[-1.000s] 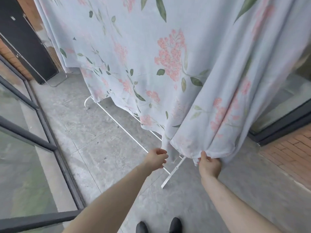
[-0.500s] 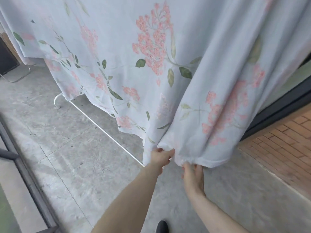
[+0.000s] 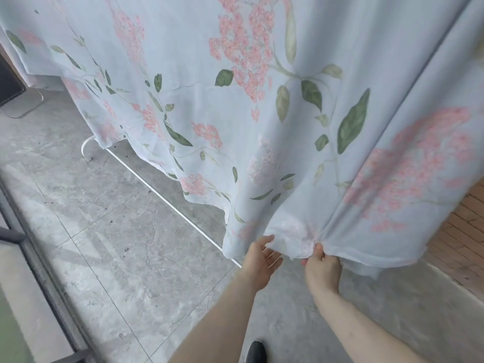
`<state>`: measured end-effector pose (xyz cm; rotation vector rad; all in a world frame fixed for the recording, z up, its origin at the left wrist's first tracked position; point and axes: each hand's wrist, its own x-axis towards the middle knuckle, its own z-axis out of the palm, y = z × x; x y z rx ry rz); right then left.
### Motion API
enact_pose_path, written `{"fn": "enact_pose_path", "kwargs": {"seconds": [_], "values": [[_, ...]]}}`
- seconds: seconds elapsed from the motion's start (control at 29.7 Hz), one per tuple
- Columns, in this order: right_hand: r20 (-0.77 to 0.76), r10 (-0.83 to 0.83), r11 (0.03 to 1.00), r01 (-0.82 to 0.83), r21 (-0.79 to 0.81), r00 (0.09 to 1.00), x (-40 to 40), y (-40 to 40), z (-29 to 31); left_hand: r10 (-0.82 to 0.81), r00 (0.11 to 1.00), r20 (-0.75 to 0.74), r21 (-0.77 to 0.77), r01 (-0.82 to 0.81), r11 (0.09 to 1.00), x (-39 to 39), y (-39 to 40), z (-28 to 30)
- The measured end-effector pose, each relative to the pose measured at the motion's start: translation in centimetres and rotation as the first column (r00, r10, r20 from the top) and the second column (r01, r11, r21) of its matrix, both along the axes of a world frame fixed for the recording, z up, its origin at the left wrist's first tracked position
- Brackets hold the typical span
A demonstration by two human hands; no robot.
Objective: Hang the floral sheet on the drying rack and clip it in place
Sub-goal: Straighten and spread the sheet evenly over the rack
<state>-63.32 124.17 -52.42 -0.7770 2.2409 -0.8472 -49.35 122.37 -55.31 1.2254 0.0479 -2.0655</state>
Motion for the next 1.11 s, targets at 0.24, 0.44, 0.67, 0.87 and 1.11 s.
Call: {"fn": "enact_pose_path", "kwargs": {"seconds": [0.24,0.44,0.67,0.87,1.11], "values": [[-0.053,0.06,0.998,-0.062,-0.027,0.997,-0.4,-0.3,-2.5,-0.102,0.918,0.384,-0.047,0.129,0.99,0.2,-1.9,-6.1],[-0.133,0.123,0.992,-0.121,0.027,0.983,0.2,-2.2,-8.2,-0.151,0.709,0.689,-0.176,0.366,0.914,2.8,-0.2,-10.4],[-0.113,0.122,0.976,-0.098,0.193,0.986,0.7,-2.2,-12.2,-0.337,0.394,0.855,-0.047,0.705,0.707,6.3,0.6,-14.3],[-0.023,0.144,0.941,-0.13,0.311,0.989,1.1,-2.5,-16.4,-0.335,0.198,0.921,0.041,0.808,0.588,8.1,-0.1,-15.5],[0.023,0.091,0.95,-0.094,0.298,0.996,1.9,-4.3,-16.6,-0.36,0.088,0.929,0.113,0.858,0.501,11.2,0.0,-16.2]]}}
